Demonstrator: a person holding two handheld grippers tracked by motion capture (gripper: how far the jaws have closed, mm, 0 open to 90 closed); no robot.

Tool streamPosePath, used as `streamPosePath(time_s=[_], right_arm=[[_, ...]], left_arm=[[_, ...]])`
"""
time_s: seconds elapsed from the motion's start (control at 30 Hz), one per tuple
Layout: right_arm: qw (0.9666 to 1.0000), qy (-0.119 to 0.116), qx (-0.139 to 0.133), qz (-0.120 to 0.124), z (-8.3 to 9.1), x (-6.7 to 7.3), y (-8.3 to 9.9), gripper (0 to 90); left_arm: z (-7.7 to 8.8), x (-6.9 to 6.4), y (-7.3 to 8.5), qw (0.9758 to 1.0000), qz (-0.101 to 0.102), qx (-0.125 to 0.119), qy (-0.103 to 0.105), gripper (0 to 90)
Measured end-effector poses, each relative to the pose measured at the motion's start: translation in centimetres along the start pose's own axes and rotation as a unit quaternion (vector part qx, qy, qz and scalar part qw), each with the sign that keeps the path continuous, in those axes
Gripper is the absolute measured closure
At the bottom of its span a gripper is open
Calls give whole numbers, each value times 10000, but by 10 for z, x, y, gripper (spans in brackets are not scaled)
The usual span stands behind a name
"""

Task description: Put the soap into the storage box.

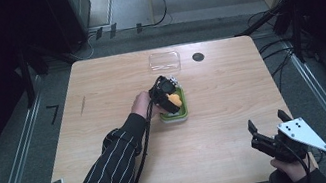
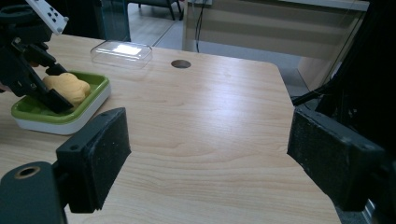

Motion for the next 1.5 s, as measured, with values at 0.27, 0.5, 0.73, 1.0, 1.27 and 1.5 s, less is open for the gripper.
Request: streamPosePath(time_s=[0.27, 0.5, 0.73, 1.0, 1.27, 1.5], right_arm=[[10000, 7, 0, 6, 0, 0, 0, 137], [10000, 6, -5, 5, 0, 0, 0, 137], [10000, 6, -5, 1, 0, 0, 0, 137], [10000, 4, -4, -6, 0, 0, 0, 137], [10000, 8, -7, 3, 0, 0, 0, 137], [10000, 10, -5, 4, 0, 0, 0, 137]], left_arm=[[-3, 0, 2, 9999, 40, 134, -48, 275], [1, 0, 1, 9999, 94, 93, -81, 235], [3, -4, 0, 9996, 112, 217, -102, 141], [15, -6, 2, 9991, 157, 350, -193, 82], [29, -3, 11, 9980, 425, 423, -216, 36], [42, -4, 24, 9969, 508, 557, -234, 18]])
Point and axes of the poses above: each handheld gripper's, and its own axes: z roughly backward along the jaws, y roughly out of its underside, x roughly to its left, the point moved 4 cm from there along -z, roughly forward along the jaws, and after that the axes turned 1 degree about z, right-handed, at the moved point
